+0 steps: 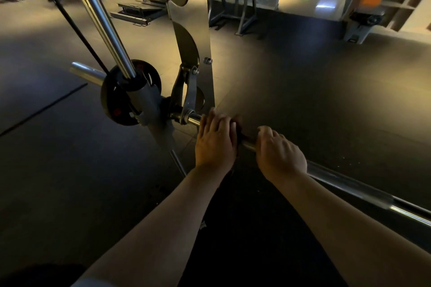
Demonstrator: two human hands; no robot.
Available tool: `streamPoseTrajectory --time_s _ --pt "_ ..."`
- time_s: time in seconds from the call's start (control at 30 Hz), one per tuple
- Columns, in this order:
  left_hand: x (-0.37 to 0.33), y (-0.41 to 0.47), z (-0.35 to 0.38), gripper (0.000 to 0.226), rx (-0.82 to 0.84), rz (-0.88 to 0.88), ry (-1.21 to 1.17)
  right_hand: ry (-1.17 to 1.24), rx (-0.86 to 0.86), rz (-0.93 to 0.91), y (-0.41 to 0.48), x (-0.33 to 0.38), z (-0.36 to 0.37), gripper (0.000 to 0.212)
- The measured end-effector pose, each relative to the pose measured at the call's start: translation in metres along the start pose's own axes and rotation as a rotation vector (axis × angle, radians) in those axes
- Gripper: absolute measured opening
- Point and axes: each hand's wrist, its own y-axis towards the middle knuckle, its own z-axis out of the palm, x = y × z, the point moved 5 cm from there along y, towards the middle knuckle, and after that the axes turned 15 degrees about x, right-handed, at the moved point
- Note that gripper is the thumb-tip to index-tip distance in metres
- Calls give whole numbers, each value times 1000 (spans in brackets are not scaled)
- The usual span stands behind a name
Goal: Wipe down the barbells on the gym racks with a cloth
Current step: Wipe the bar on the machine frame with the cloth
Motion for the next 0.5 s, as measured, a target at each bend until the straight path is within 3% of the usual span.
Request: streamPoseTrajectory --time_s 0.1,0.27,0.5 --pt "-8 -13 12 50 17 -20 -15 6 10 -16 -1 -2 2 28" --pt "-1 -29 22 51 1 124 16 11 2 -47 1 -2 1 28" --pt "-15 2 1 42 8 -73 5 36 3 -28 -1 -3 0 33"
